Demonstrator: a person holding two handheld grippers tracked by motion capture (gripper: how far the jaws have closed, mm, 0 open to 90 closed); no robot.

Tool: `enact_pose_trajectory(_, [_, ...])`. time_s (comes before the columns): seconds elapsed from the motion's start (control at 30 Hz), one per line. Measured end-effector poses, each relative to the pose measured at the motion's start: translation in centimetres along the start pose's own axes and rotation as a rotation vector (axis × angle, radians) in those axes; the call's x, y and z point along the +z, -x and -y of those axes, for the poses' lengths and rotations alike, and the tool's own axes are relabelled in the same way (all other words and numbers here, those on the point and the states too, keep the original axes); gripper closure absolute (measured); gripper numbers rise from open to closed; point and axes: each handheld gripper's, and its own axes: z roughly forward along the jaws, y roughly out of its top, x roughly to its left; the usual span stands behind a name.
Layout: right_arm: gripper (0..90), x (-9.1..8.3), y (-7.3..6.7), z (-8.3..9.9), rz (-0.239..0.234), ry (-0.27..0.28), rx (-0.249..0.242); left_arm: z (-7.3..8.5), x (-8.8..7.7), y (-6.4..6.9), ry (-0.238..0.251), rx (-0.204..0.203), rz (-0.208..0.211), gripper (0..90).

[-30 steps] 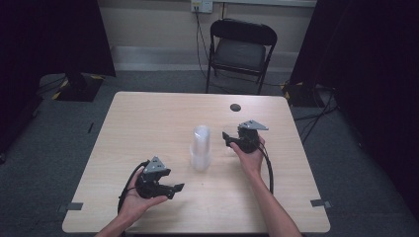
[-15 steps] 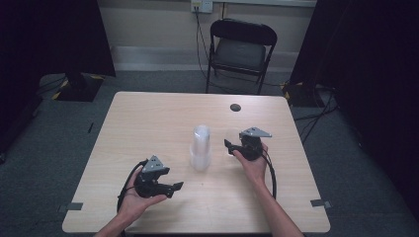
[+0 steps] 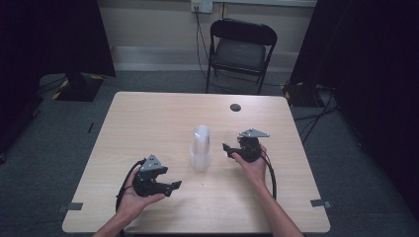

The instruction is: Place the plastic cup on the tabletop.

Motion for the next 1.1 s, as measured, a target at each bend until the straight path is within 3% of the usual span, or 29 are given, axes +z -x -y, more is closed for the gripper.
enact_pose_trajectory(0.4, [16.0,-0.1,0.5,0.8,-0.025,-0.036,0.037,-0.1,-0.8,-1.3,0.023,-0.031,-0.026,24.6])
enact_pose_trajectory(0.63, [14.7,-1.5,0.6,1.3,-0.029,-0.036,0.051,-0.1,-0.8,-1.5,0.022,-0.040,-0.036,24.6])
enact_pose_trajectory(0.8, [14.5,-2.2,0.8,1.5,-0.014,-0.051,0.034,-0.2,-0.9,-1.7,0.024,-0.038,-0.049,24.6])
enact_pose_trajectory(1.1, [14.5,-5.3,1.6,1.7,-0.032,-0.042,0.077,-0.1,-1.1,-2.4,0.026,-0.067,-0.070,25.1])
